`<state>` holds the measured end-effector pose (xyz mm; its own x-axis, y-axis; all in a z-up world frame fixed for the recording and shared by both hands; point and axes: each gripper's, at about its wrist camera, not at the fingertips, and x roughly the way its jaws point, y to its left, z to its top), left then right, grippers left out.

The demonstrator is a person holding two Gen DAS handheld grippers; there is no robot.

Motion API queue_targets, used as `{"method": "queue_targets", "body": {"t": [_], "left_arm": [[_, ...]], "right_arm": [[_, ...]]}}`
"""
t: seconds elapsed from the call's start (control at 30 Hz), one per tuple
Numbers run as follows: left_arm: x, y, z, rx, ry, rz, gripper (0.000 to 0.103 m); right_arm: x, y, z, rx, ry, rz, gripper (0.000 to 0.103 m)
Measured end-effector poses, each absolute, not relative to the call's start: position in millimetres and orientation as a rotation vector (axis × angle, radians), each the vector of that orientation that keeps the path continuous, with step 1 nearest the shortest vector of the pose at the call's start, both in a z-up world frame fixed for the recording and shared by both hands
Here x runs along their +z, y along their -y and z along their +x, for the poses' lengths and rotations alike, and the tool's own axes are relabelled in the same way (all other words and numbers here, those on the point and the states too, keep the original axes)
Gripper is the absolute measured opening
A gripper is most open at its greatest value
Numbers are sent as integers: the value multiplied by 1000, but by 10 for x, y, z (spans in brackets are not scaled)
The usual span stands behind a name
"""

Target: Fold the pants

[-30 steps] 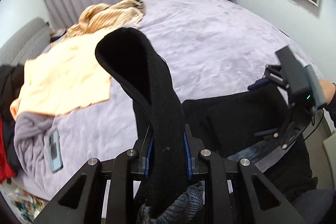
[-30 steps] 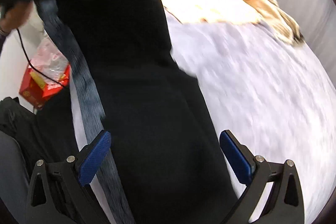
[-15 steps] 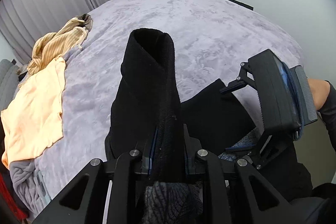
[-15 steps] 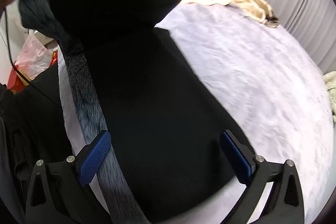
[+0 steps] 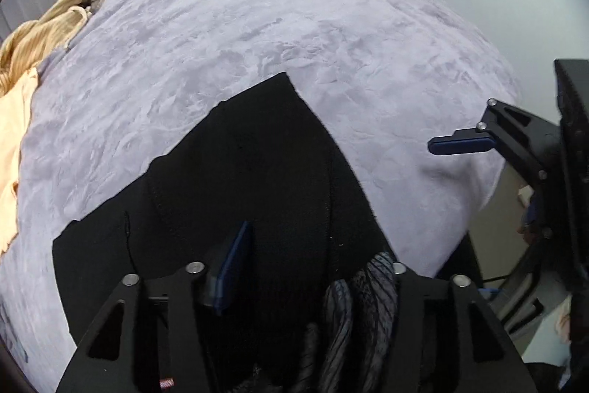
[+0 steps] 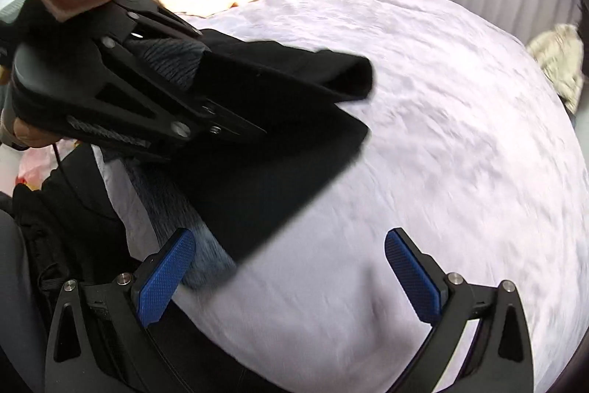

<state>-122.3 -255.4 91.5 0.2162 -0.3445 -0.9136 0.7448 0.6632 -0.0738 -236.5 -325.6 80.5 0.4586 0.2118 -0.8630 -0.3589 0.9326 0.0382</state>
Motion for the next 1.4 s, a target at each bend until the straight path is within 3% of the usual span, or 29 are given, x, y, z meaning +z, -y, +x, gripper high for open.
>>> {"method": "queue_targets", "body": {"t": [0.13,0.23,0.37,0.6,0.73,0.8,0.83,0.87,0.97,1.07,1.2,1.3,1.4], "left_arm": [[1346,2372,-1331,-947,-1121,270,65],[1609,2120,-1331,-898,-1011,228,101],[1565,1632,-1136,-661,-933,208,102],[826,937,-763,-215,-997,246,102],[549,808,-730,-220,-1033,145,102],[553,861,-743,-235,-1012,166,102],[583,869,-748,-236,-1014,181,102],[628,898,-741,-242,-1026,192,102],[888,899,-836,-319,-987,143,102],[1008,958,-898,-352,-945,161,102],[634,1091,-797,-312,-1026,231,102],[489,1066,-784,-327,-1044,172,102],[516,1052,-776,-328,-1055,155,102]], "right_arm": [[949,3355,-2556,340,-1013,-60,103],[1026,3527,-2607,354,-981,41,103],[1025,3616,-2506,414,-937,185,103],[909,3264,-2221,439,-952,314,103],[902,2795,-2193,480,-919,177,101],[752,2710,-2092,423,-986,138,70],[690,2751,-2030,401,-1030,170,41],[731,2821,-2014,405,-1027,218,33],[1049,2924,-2135,394,-942,230,28],[1215,3001,-2295,383,-891,228,27],[859,3069,-2338,332,-999,253,28],[753,3057,-2356,315,-1001,244,34],[869,3189,-2400,284,-980,285,52]]}}
